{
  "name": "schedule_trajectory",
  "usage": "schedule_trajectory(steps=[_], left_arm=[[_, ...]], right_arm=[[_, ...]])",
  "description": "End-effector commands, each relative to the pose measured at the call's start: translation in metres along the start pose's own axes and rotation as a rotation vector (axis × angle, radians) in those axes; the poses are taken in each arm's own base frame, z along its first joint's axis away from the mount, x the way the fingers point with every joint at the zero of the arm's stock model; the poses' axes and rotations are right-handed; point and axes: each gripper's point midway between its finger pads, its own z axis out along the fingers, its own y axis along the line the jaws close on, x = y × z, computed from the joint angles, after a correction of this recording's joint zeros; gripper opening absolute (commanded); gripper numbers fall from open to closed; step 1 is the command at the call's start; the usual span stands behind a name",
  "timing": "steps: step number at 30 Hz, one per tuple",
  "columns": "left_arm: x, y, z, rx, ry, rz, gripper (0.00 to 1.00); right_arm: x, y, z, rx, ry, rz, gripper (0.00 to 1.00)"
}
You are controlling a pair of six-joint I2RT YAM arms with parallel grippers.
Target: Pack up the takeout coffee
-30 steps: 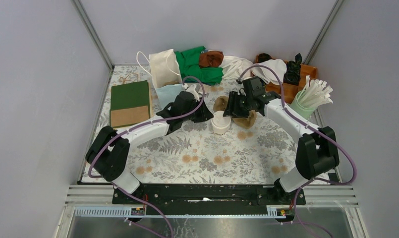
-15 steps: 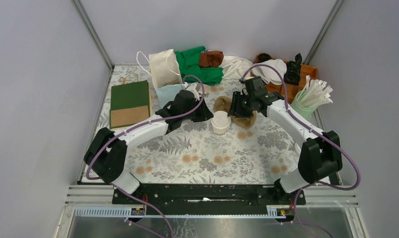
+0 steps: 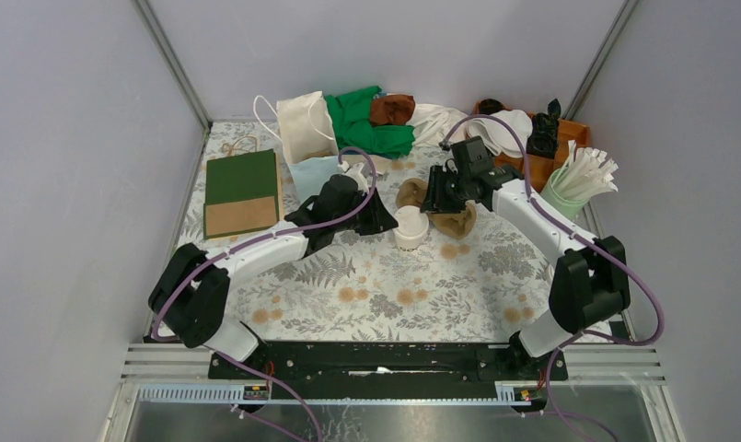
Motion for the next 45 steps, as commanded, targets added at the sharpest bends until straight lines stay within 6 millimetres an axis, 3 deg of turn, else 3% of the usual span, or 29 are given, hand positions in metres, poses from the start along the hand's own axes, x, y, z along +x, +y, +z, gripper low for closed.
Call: schedule_trajectory(steps=[1,24,45], left_arm=[[-0.014,-0.020,0.001,0.074,-0.041,0.009,0.22],[-0.017,-0.018,0.018,0.058,-0.026,0.016,0.24],[-0.003,0.009,0.029,-0.050,0.024,0.039,0.24]], right_arm=[[-0.008,0.011,-0.002,-0.043,0.004,-0.026,0.39],[-0.002,0.010,0.011,-0.061,0.041,-0.020,0.31],[0.036,-0.013,0.024,-0.008,0.114,0.023,0.31]])
